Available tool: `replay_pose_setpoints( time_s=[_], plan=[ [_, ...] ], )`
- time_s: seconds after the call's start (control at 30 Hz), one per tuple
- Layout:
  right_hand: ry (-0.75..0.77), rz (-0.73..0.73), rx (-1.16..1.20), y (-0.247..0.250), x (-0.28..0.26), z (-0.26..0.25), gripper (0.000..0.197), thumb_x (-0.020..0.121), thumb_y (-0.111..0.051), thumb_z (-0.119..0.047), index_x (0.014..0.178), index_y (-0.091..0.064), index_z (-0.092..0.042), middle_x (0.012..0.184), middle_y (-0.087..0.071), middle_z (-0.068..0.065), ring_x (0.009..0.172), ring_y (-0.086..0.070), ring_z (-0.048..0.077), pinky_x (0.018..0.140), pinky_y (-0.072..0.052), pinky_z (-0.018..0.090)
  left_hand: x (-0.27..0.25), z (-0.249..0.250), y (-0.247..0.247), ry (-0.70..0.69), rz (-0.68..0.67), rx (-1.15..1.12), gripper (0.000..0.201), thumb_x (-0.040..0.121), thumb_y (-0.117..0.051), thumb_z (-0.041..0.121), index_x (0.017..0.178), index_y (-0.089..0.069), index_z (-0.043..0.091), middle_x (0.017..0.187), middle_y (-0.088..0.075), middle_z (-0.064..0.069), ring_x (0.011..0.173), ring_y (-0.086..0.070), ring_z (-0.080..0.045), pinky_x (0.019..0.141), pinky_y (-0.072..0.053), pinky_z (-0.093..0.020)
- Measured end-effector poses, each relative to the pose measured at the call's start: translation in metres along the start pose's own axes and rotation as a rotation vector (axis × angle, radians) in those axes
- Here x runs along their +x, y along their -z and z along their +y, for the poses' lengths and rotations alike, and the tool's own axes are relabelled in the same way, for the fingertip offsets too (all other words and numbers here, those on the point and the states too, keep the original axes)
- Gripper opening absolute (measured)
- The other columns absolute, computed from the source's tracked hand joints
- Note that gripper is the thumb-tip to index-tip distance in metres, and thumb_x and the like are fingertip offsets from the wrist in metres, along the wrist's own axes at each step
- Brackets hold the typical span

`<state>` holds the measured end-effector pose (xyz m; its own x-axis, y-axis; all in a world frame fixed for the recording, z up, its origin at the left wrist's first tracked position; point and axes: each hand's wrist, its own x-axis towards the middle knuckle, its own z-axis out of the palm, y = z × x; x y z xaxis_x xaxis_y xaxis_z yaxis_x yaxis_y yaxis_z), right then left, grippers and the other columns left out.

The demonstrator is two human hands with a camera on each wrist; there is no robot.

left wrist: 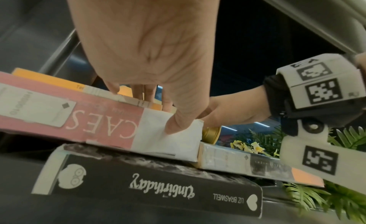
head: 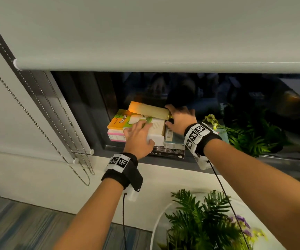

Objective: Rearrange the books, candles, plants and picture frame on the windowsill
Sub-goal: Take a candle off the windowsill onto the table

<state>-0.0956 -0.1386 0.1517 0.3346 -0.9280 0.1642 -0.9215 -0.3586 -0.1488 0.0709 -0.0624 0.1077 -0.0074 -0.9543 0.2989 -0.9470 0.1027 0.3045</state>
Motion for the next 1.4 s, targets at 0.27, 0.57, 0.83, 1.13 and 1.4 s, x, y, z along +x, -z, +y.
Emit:
replay_pose_setpoints(
  time_s=[0.27,0.57,0.83,1.13,1.4],
  plan=[
    [-0.042,0.095,-0.083,-0.004,0.001,0.004,0.053,0.085,-0.063,-0.037,0.131,-0.042,-0.020,0.123,-0.060,0.009,0.122,-0.043,0.032,0.101,-0.031,0.047,0.000,0.001,-0.004,-0.009,0.029,0.015,0.055,0.080,-0.061,0.025,0.133,-0.046,0.023,0.141,-0.036,-0.001,0.130,-0.030,-0.021,0.106,-0.018,-0.044],
    [-0.097,0.154,0.237,0.037,-0.073,0.019,0.051,0.088,-0.059,-0.043,0.132,-0.040,-0.025,0.121,-0.058,0.006,0.120,-0.042,0.033,0.098,-0.031,0.049,-0.016,0.032,0.010,-0.043,0.189,0.017,0.055,0.093,-0.021,0.052,0.128,-0.049,0.019,0.134,-0.043,-0.003,0.131,-0.028,-0.021,0.104,-0.017,-0.043],
    [0.132,-0.032,0.794,0.055,-0.180,0.040,0.041,0.088,-0.066,-0.027,0.122,-0.048,-0.015,0.102,-0.061,0.009,0.091,-0.060,0.024,0.079,-0.053,0.036,-0.061,0.111,0.054,-0.087,0.083,-0.855,0.051,0.097,-0.047,0.038,0.139,-0.026,0.018,0.116,-0.051,0.014,0.097,-0.053,0.010,0.084,-0.044,-0.013],
    [0.094,-0.181,0.824,0.031,-0.256,0.074,0.049,0.079,-0.072,-0.037,0.117,-0.049,-0.016,0.110,-0.063,0.001,0.101,-0.062,0.016,0.092,-0.051,0.041,-0.116,0.168,0.044,-0.134,0.060,-0.847,0.095,0.081,-0.071,0.043,0.149,-0.007,0.024,0.130,-0.050,0.000,0.107,-0.059,-0.013,0.083,-0.056,-0.034],
    [0.100,-0.129,0.775,0.027,-0.303,0.106,0.037,0.082,-0.071,-0.032,0.116,-0.061,-0.020,0.108,-0.067,-0.005,0.095,-0.062,0.010,0.076,-0.051,0.025,-0.155,0.213,-0.001,-0.260,-0.181,-0.660,0.084,0.072,-0.076,0.049,0.141,-0.030,0.033,0.110,-0.061,0.006,0.088,-0.064,-0.008,0.076,-0.055,-0.035]
  ],
)
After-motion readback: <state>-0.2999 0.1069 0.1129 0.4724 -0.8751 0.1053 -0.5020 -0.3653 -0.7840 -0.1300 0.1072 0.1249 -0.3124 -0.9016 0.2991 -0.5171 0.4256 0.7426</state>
